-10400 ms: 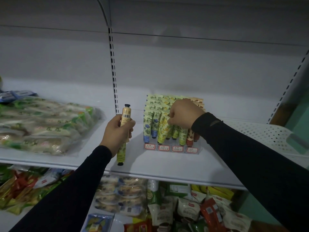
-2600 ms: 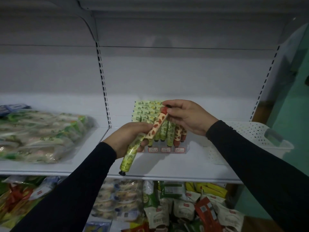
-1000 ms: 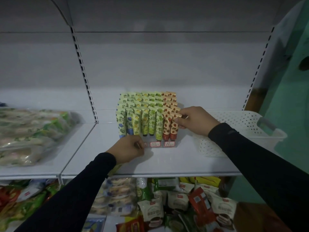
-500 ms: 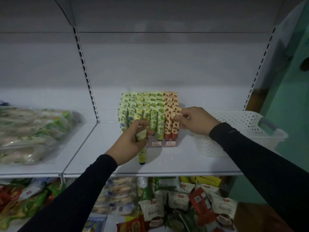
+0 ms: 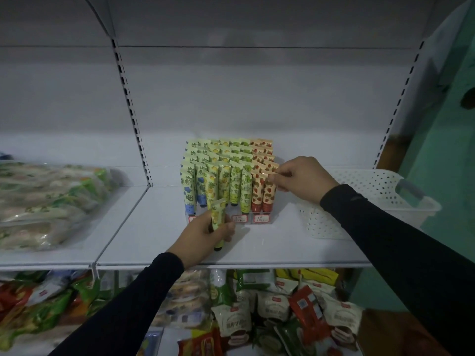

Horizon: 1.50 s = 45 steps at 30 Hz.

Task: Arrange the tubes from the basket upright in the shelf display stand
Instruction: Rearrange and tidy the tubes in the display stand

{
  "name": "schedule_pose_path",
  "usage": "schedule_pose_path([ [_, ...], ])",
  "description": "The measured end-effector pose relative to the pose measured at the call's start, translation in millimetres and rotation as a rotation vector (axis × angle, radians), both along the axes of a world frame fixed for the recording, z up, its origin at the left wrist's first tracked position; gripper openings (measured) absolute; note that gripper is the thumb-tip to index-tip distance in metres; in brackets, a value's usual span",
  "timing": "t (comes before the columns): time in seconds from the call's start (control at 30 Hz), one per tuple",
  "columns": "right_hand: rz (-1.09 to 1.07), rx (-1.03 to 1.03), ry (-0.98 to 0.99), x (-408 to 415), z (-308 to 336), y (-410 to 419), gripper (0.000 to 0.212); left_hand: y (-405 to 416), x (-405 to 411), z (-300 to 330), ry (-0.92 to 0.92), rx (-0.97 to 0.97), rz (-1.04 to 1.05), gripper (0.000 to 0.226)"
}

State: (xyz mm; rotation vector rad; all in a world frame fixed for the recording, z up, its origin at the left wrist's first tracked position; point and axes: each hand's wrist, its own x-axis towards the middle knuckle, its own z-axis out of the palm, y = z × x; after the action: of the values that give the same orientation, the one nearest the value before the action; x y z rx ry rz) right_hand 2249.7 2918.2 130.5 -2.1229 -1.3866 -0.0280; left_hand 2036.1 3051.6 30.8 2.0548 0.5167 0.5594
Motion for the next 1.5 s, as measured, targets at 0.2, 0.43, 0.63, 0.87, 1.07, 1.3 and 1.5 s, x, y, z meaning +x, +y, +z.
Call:
schedule_pose_path([
  [0.2,-0.014,-0.038,-0.033,-4.5,6.8,2.7,0.039,-2.8,4.3,-7.2,-0.041,0.020,0.037,0.019],
  [0.43,-0.031,-0.037,-0.139,-7.3,3.7,6.0,0.041,-2.0,7.2,-12.8,-0.063,0.004,0.055,0.029],
  [0.63,-0.073,-0.009,-0.190,-10.1,-1.3,9.2,0.040,-1.4,7.1,-14.8,-0.069,0.024,0.043,0.031],
  [0.87,-0.019,-0.032,-0.142,0.0,0.3,4.3,0.043,-1.1,6.3,-16.2,-0.064,0.037,0.042,0.033],
  [1.07,0.007,-0.028,-0.080,6.3,-2.6,1.8,0.041,-2.1,6.7,-15.8,-0.072,0.028,0.047,0.033],
  [1.3,0.011,-0.026,-0.108,6.7,-4.4,5.0,0.039,-1.5,6.9,-16.8,-0.084,-0.003,0.052,0.031],
  [1.5,0.005,0.002,0.000,5.7,-6.4,2.6,0.044,-2.5,6.3,-16.8,-0.084,-0.011,0.055,0.031],
])
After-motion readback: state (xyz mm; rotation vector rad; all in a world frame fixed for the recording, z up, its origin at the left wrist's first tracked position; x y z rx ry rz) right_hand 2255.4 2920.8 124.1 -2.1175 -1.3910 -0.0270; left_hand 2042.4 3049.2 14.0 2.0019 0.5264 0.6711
